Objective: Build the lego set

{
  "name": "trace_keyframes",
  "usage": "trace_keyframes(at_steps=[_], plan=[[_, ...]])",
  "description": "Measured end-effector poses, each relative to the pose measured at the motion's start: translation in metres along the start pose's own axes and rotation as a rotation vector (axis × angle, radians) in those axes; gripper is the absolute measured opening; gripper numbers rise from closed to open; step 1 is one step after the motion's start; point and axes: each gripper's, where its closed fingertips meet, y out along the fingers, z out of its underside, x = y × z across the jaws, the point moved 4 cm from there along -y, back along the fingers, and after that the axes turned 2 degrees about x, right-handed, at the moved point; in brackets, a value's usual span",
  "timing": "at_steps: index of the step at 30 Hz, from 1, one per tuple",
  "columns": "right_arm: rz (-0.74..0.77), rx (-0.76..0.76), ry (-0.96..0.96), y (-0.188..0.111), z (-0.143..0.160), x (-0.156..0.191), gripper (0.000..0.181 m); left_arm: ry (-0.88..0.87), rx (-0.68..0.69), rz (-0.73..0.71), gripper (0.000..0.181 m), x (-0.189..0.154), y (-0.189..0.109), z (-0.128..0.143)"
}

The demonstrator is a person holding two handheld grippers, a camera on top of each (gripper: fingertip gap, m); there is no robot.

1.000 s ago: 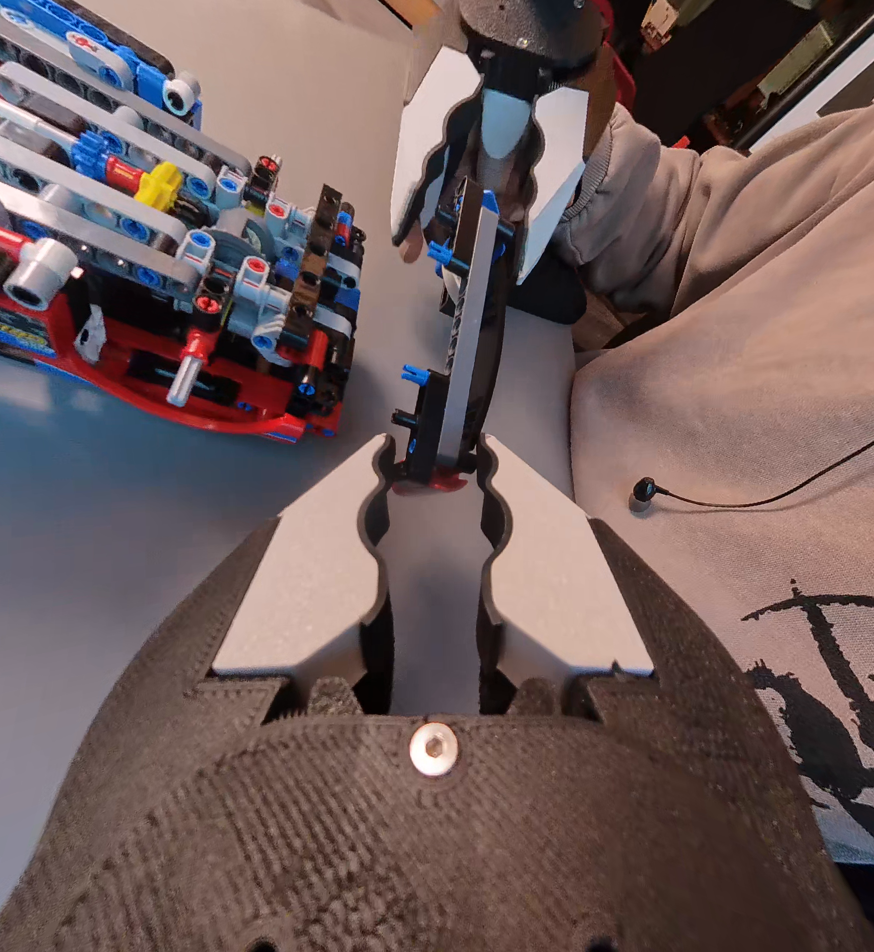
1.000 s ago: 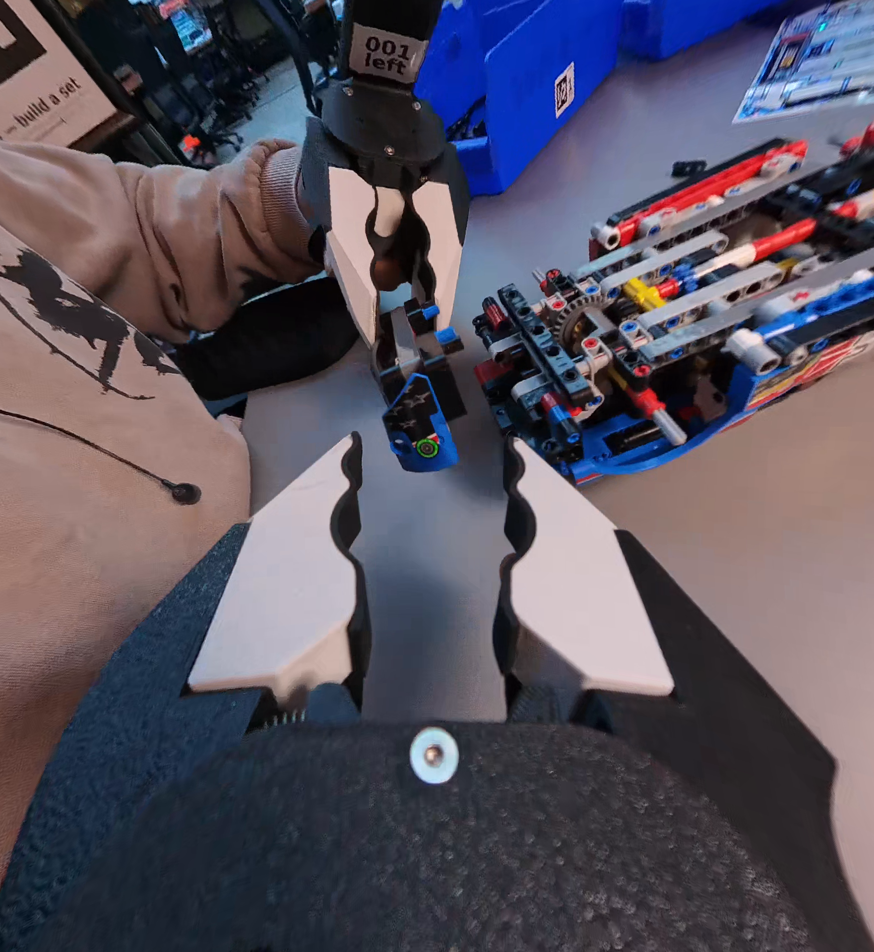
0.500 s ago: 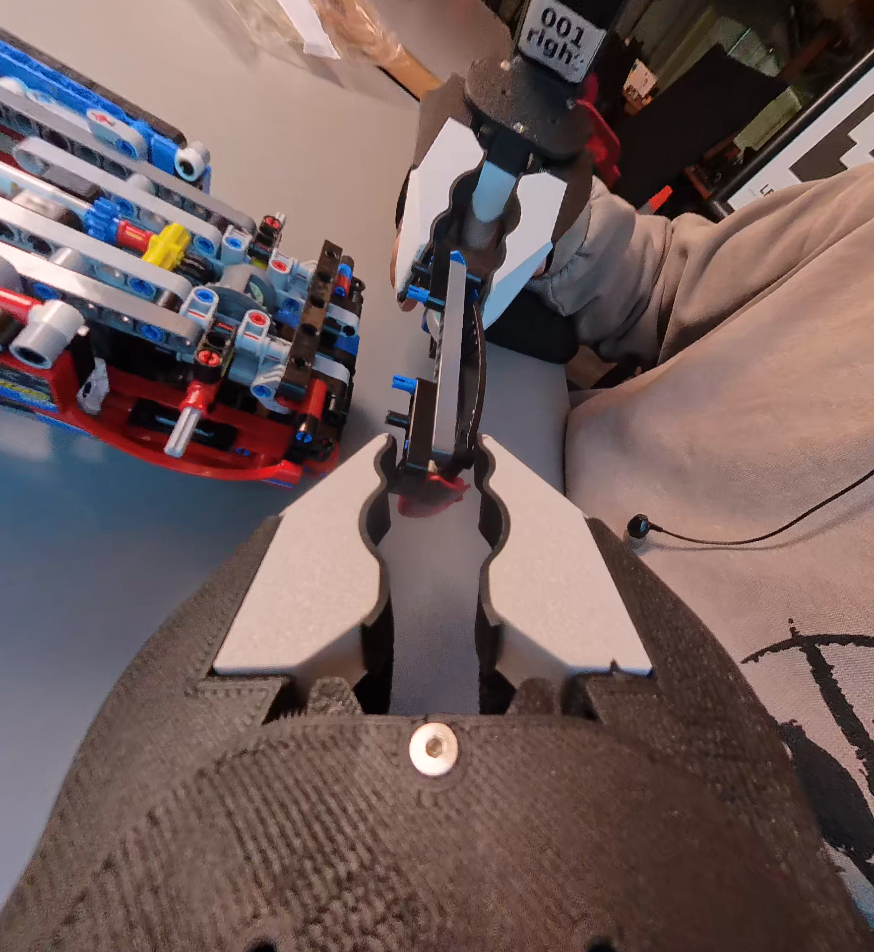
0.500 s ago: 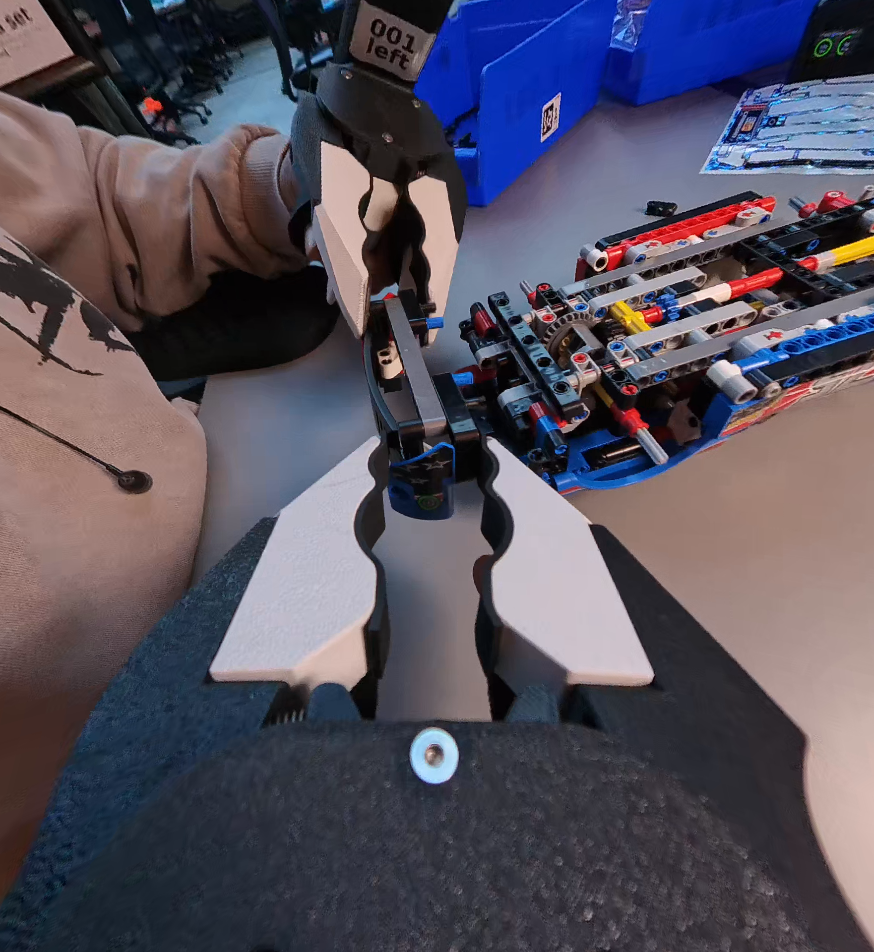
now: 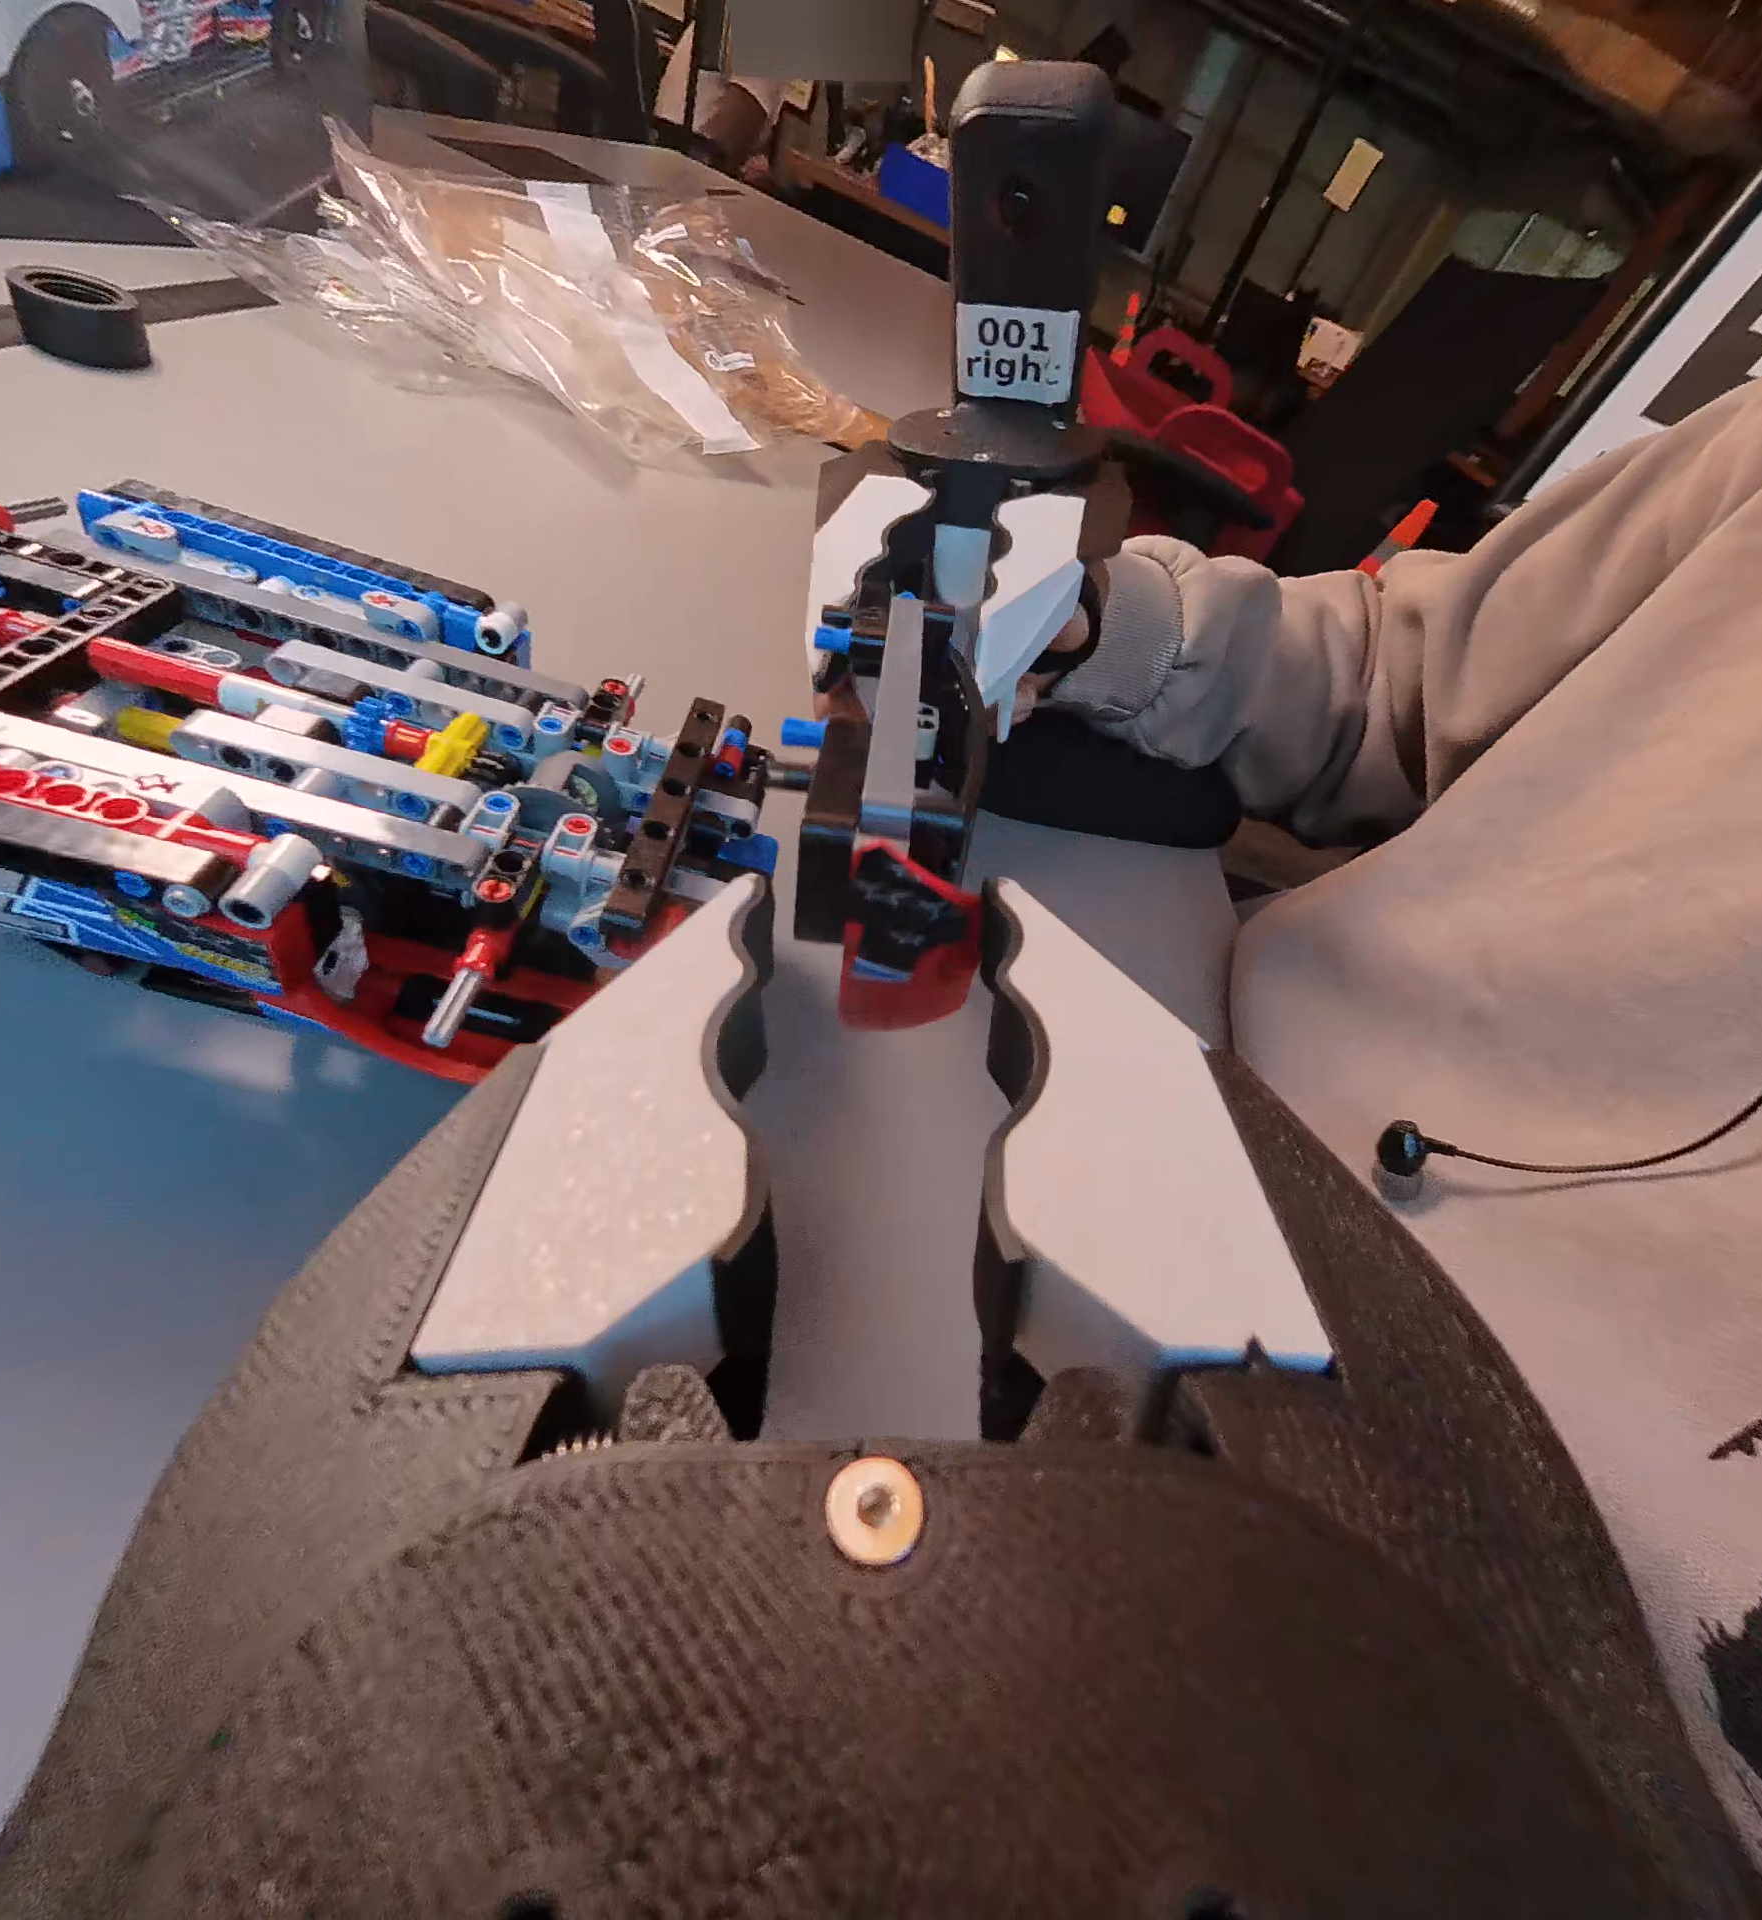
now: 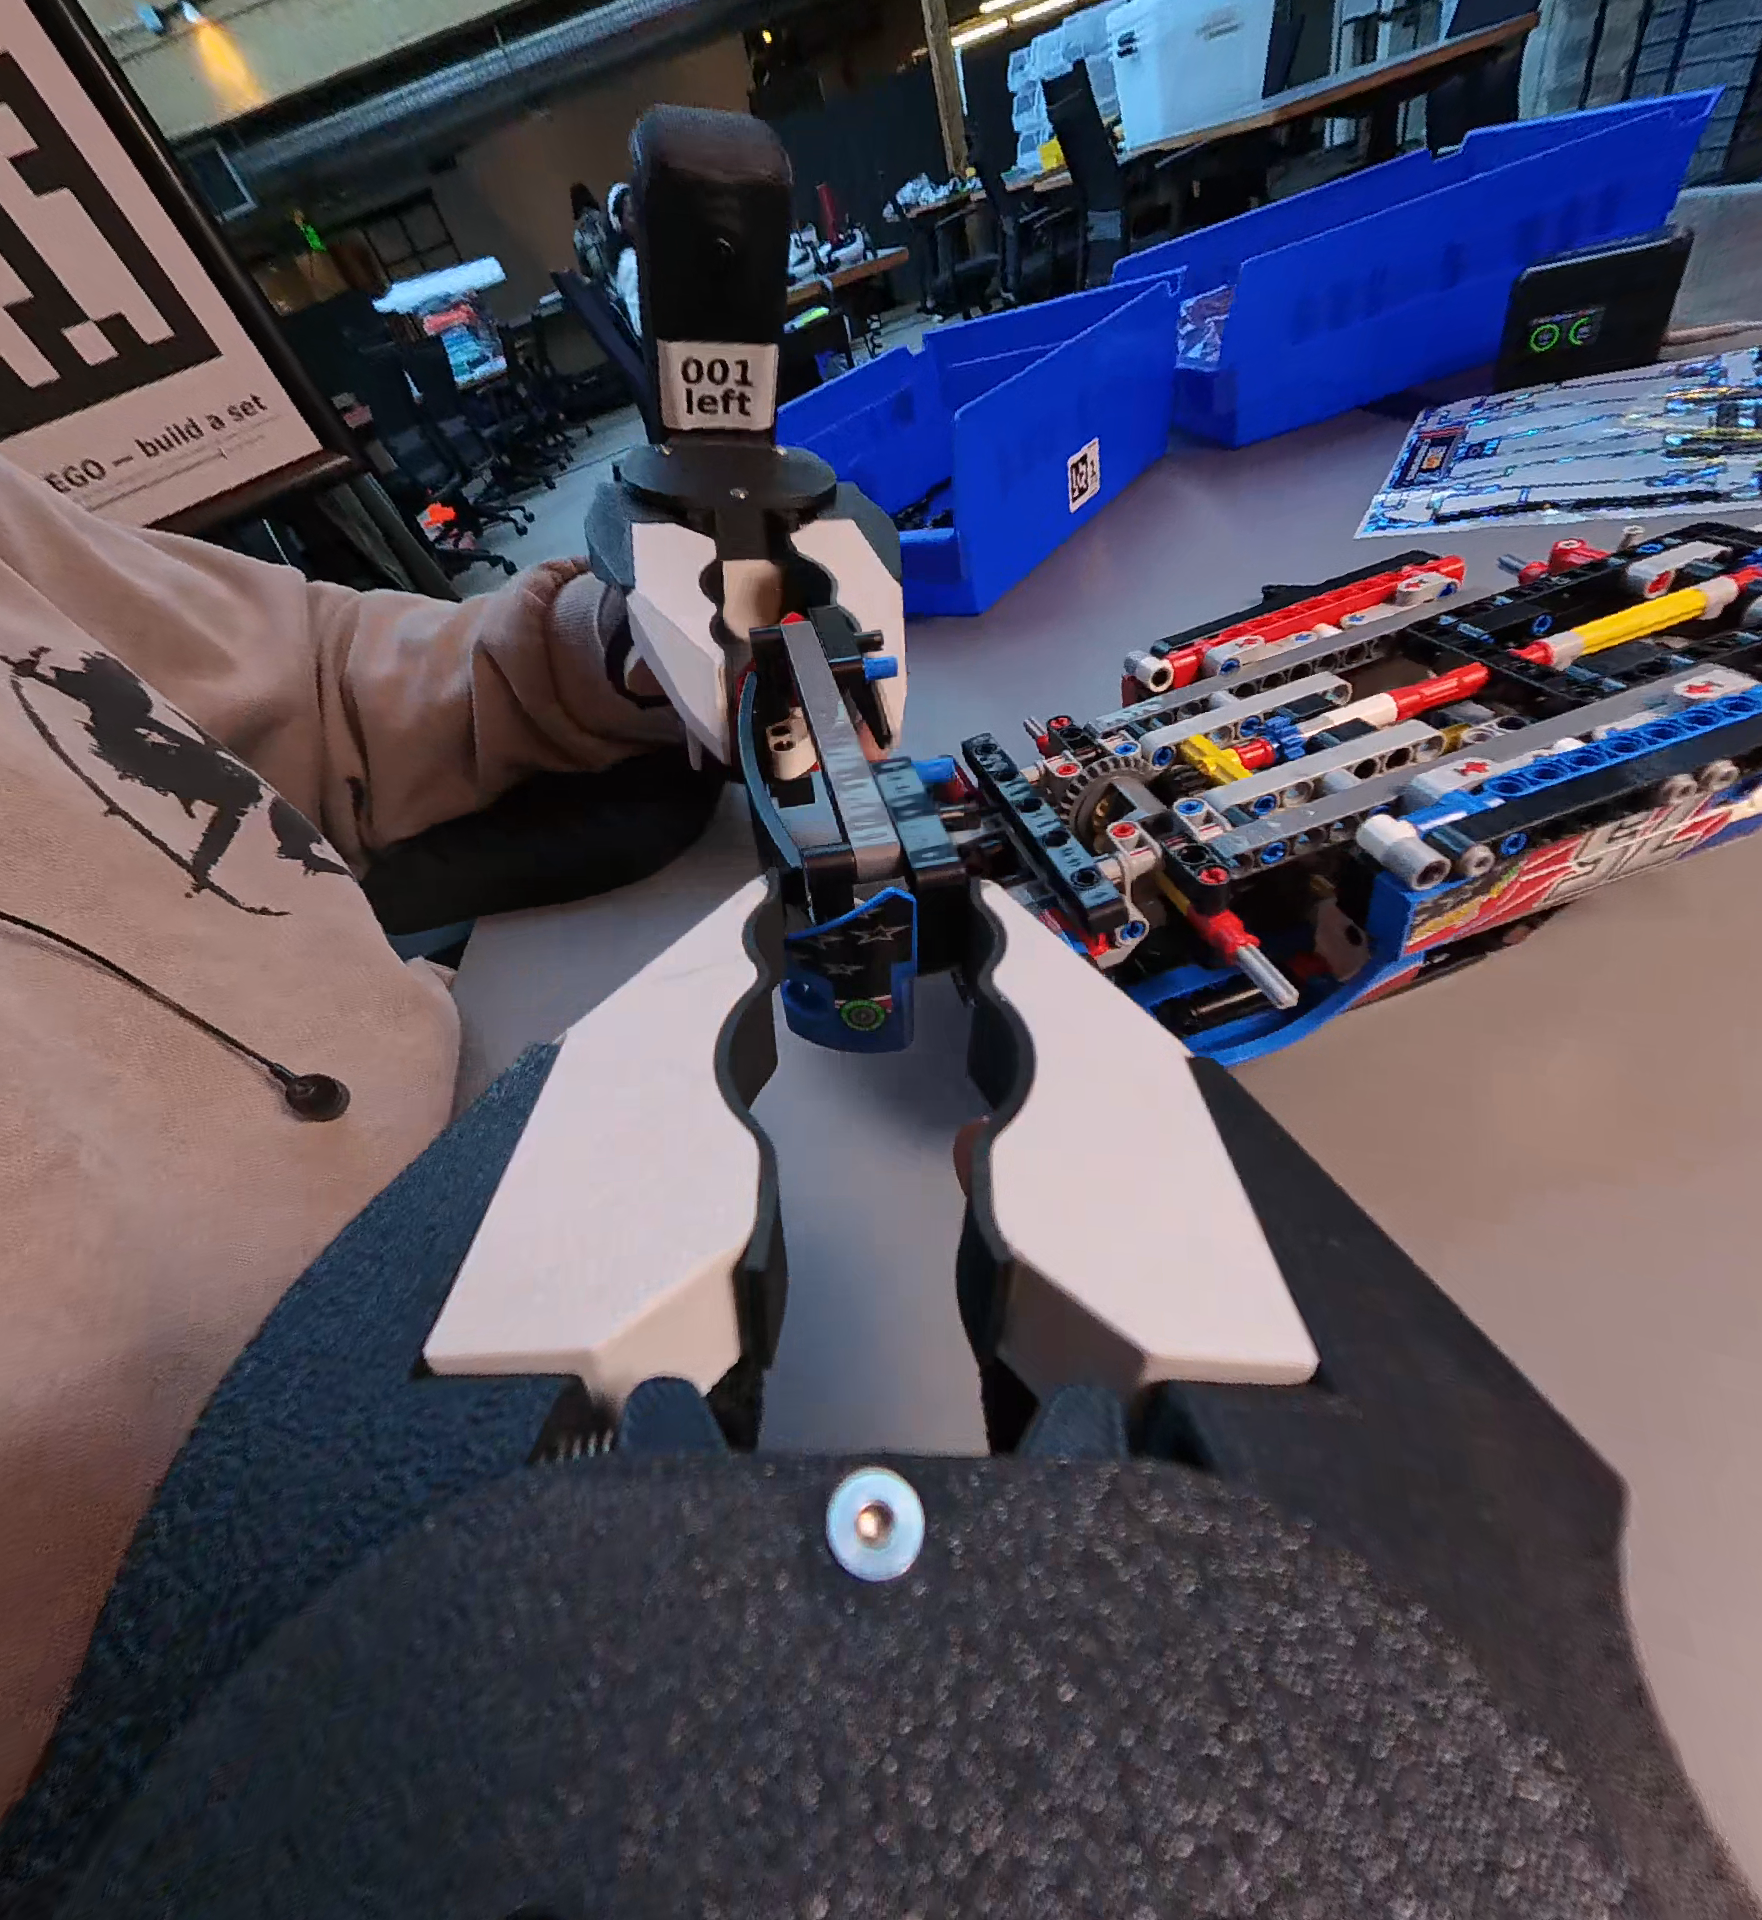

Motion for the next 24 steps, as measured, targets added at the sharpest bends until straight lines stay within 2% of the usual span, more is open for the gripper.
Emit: trace_keyframes(at_steps=[2,11,17,20,24], plan=[[0.032,0.028,-0.034,0.003,0.004,-0.002,0.031,0.011,0.009,-0.038,0.032,0.004,0.001,0.001],[0.149,0.157,-0.157,0.011,0.016,-0.01,0.033,0.129,0.115,-0.175,0.033,0.012,0.001,0.015],[0.162,0.171,-0.133,0.009,0.015,-0.009,0.032,0.173,0.139,-0.268,0.035,0.012,0.001,0.012],[0.166,0.186,-0.115,0.008,0.014,-0.008,0.03,0.264,0.198,-0.358,0.036,0.014,-0.003,0.013],[0.178,0.208,-0.093,0.009,0.017,-0.01,0.03,0.341,0.24,-0.398,0.03,0.013,-0.009,0.012]])
